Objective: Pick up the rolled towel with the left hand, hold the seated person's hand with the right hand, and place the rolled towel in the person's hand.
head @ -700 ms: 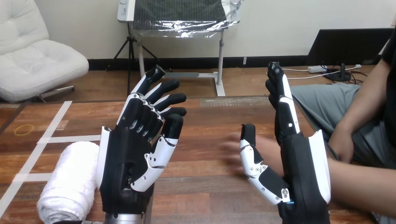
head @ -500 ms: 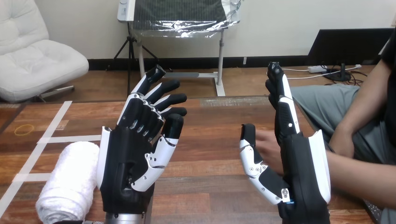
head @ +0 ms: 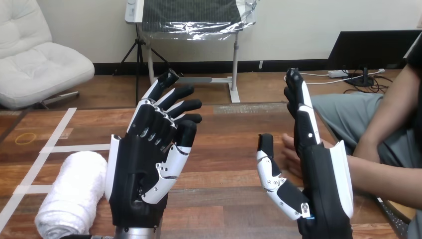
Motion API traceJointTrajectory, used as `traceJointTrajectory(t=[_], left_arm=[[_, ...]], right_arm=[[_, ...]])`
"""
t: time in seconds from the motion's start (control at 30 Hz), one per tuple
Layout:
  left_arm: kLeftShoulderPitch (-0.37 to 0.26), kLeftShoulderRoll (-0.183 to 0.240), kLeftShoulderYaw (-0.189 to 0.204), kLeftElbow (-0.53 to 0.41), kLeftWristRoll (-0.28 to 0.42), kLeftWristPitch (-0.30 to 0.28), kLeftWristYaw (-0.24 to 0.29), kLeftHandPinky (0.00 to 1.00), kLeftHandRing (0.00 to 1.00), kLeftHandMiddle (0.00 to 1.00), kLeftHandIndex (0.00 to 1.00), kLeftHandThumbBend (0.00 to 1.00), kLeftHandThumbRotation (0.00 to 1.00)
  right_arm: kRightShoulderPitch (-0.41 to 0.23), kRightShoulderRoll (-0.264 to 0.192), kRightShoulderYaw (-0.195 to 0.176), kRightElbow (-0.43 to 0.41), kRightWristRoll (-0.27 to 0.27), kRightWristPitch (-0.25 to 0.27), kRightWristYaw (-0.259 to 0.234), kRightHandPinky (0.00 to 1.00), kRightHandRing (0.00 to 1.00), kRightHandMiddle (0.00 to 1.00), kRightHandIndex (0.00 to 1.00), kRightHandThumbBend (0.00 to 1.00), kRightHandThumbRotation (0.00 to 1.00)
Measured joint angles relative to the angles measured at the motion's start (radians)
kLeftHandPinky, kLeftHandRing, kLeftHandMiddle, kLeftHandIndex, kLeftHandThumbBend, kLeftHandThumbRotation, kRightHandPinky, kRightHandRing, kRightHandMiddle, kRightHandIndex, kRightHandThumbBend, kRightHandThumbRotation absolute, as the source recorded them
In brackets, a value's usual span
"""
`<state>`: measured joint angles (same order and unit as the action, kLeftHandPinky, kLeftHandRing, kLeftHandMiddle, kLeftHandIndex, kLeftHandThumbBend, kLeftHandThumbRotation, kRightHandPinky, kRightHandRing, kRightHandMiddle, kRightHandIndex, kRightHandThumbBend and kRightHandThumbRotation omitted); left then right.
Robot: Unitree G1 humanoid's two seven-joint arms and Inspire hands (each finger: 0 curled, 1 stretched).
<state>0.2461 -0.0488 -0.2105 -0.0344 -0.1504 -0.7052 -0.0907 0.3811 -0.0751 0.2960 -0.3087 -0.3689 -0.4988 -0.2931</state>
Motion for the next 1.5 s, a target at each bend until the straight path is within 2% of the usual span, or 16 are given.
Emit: traceJointTrajectory(t=[0.83, 1.13, 1.5], left_arm=[[0.0, 0.001, -0.008, -0.012, 0.002, 0.011, 0.008, 0.64, 0.71, 0.77, 0.84, 0.43, 0.31], [0.0, 0.002, -0.008, -0.014, 0.006, 0.012, 0.013, 0.63, 0.7, 0.75, 0.82, 0.46, 0.31], [0.0, 0.002, -0.008, -0.016, 0.006, 0.012, 0.016, 0.63, 0.7, 0.76, 0.83, 0.44, 0.3]], right_arm=[[0.007, -0.001, 0.001, -0.002, -0.001, 0.0, 0.0, 1.0, 1.0, 1.0, 1.0, 0.0, 0.0], [0.007, -0.001, 0.003, -0.002, -0.002, 0.0, 0.0, 1.0, 1.0, 1.0, 1.0, 0.0, 0.0], [0.006, -0.001, 0.006, -0.002, -0.002, 0.0, 0.001, 1.0, 1.0, 1.0, 1.0, 0.0, 0.0]])
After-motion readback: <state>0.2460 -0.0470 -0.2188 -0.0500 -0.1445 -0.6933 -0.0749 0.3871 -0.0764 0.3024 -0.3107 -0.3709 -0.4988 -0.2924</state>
